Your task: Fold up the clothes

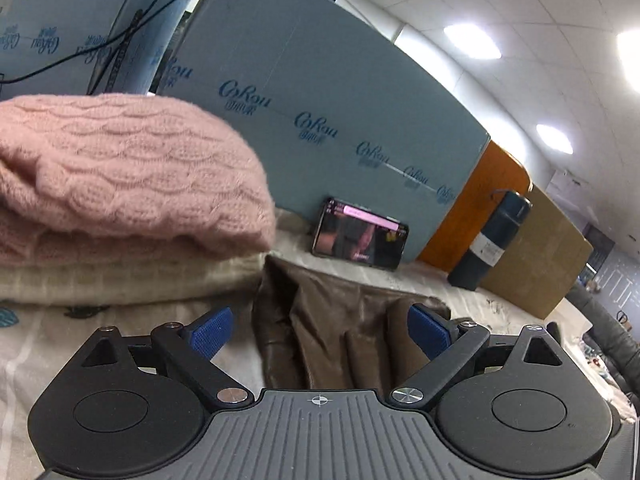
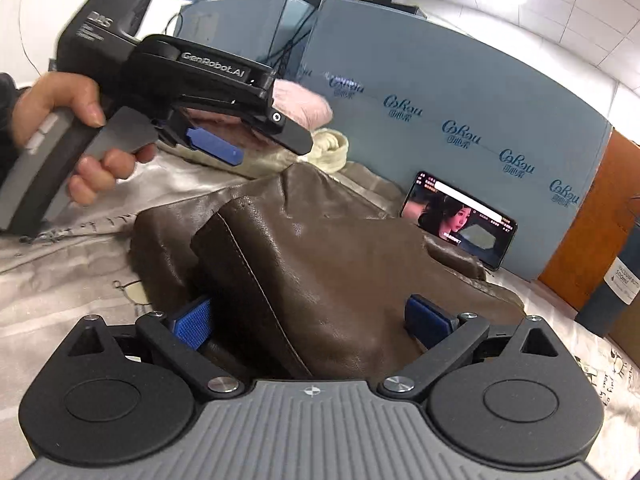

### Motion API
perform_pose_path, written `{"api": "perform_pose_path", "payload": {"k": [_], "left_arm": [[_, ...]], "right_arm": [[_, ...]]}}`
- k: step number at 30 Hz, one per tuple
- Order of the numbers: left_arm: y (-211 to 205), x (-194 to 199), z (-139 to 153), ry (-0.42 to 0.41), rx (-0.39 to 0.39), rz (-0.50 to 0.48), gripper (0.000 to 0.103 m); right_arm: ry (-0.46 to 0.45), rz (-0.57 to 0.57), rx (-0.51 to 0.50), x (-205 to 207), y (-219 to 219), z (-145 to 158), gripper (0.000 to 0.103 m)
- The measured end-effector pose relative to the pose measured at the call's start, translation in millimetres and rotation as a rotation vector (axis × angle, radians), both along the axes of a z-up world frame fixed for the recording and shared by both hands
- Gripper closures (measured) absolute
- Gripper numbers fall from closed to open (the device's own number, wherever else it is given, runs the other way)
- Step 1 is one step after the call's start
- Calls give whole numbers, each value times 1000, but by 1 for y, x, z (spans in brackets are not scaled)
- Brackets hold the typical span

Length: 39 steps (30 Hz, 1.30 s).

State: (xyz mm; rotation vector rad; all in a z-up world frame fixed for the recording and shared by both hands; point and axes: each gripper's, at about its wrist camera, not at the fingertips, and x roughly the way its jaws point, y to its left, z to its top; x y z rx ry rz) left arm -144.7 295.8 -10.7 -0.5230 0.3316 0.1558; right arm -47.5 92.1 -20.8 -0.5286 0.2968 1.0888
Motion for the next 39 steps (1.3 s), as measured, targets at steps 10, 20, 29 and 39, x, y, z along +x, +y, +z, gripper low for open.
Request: {"api": "perform_pose_path", "payload": {"k": [10, 20, 29, 39], "left_arm": [[4, 1, -14, 17, -16, -10, 7], [-13, 11, -7, -22, 89, -83, 7], [-20, 42, -4, 65, 142, -151, 7], [-5, 81, -1, 89, 71, -257, 6]], "right_arm": [[5, -86, 178, 8, -22, 25, 91], [-22, -362, 526, 37, -131, 69, 91], [241, -708, 406, 92, -228, 23, 87], [315, -746, 413, 117, -291, 32, 28]]}}
